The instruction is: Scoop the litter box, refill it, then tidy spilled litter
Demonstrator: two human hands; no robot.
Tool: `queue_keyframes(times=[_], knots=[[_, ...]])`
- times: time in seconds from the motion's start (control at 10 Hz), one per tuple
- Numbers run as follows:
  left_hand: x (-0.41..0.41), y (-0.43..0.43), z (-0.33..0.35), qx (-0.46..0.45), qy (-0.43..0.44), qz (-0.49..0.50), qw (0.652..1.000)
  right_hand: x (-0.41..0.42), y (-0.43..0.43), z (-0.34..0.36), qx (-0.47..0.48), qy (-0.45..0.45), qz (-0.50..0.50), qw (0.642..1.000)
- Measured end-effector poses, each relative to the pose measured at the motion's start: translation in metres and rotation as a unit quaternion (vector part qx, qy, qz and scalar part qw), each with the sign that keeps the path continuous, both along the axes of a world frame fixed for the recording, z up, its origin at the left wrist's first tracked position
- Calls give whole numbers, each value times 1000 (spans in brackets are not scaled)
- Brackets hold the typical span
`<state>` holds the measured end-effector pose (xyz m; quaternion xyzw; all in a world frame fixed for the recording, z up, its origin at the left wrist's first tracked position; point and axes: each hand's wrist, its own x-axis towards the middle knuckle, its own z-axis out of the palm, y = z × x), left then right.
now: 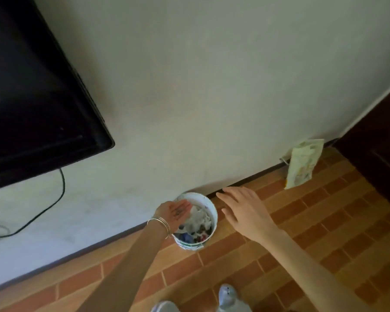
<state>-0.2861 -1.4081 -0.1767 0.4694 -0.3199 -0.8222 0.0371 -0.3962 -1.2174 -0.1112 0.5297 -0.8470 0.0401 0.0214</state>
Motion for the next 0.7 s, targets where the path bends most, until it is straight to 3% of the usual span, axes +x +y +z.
queue_keyframes(times=[0.1, 0.3, 0.5, 0.6, 0.7], knots=[[-23, 6, -15, 59, -64, 117, 989, -31, -4, -20, 12, -1, 44, 999], [-69, 10, -125, 53, -139, 129, 980, -79, -13, -104, 54, -57, 72, 994], [-93, 5, -210, 28, -152, 27, 988, -107, -19, -188, 82, -115, 59, 988], [-88, 1, -225, -142, -158, -159, 964, -114, -21, -214, 91, -135, 61, 985], [-99, 5, -198, 17, -100, 11, 995, -118, -23, -218, 117, -133, 61, 982]])
